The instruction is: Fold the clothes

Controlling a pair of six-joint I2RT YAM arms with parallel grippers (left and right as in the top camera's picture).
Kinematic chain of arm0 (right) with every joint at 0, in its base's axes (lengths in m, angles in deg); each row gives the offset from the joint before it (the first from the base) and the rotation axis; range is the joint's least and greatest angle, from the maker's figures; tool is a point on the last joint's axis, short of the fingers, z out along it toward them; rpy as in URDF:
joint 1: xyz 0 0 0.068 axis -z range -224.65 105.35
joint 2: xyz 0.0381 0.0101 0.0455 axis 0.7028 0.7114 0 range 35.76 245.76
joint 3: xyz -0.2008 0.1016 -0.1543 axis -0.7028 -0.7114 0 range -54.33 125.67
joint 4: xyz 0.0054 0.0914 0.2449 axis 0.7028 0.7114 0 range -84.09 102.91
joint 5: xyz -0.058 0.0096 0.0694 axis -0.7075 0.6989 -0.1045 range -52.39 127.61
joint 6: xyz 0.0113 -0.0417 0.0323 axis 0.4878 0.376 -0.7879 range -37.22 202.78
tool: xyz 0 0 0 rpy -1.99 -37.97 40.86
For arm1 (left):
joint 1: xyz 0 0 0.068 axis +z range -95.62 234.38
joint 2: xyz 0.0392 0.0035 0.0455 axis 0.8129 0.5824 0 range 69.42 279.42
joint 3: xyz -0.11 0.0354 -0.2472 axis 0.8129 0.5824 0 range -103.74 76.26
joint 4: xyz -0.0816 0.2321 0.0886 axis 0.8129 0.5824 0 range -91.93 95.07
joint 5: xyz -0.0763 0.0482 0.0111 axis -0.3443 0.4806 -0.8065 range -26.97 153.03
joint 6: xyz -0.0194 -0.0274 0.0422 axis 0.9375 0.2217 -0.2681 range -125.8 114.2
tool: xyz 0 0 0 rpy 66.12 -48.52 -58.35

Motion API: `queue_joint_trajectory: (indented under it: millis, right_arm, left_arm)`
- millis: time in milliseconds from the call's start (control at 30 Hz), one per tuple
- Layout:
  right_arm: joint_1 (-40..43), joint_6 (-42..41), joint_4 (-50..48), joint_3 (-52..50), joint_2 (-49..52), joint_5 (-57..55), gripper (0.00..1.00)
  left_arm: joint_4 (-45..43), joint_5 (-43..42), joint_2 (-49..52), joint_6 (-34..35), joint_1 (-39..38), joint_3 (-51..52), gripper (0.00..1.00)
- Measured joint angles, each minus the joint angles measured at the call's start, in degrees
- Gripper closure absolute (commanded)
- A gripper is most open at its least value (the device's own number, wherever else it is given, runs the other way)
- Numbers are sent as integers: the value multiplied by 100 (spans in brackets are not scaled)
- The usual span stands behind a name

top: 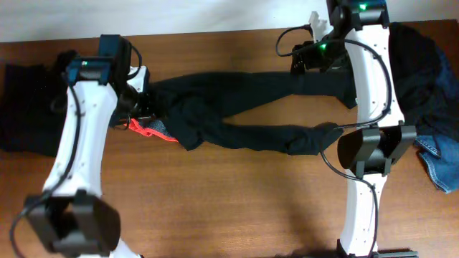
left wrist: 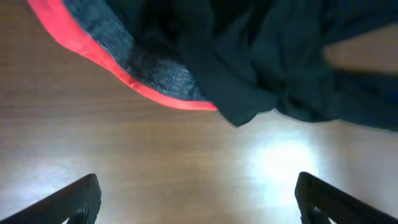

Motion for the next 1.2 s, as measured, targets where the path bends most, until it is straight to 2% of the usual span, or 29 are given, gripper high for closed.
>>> queue_joint_trajectory:
  millis: [133, 300, 400, 433, 467, 500, 633, 833, 1000, 1200]
  right_arm:
    - [76, 2, -61, 0, -2, -24, 11]
    - [103, -46, -221, 4, -2, -48, 10]
    - [103, -144, -262, 4, -2, -46, 10]
    - [103, -173, -262, 4, -2, -46, 10]
    - [103, -195, -267, 4, -2, -48, 10]
    - [103, -208, -264, 4, -2, -46, 10]
    - [103, -267, -269, 4, -2, -46, 10]
    - [103, -304, -275, 4, -2, -46, 10]
    - [103, -310, -273, 4, -2, -46, 10]
    - [103, -306, -275, 4, -2, -46, 10]
  left_arm:
    - [-817, 37, -1147, 680, 0, 949, 1]
    - [-2470, 57, -2975, 1674, 0, 2953, 2]
    - [-3589, 52, -3311, 2256, 0, 4109, 10]
    - [-3849, 57, -3303, 2385, 0, 4391, 11]
    - [-4168, 61, -3265, 2529, 0, 4686, 18]
    - [-4496, 57, -3213, 2743, 0, 4992, 21]
    - [-5517, 68, -2951, 3158, 0, 5709, 23]
    - [-6369, 153, -2098, 3615, 0, 5816, 23]
    - [-6937, 170, -1255, 3862, 0, 5836, 38]
    - [-7224, 212, -1102, 3954, 0, 5851, 53]
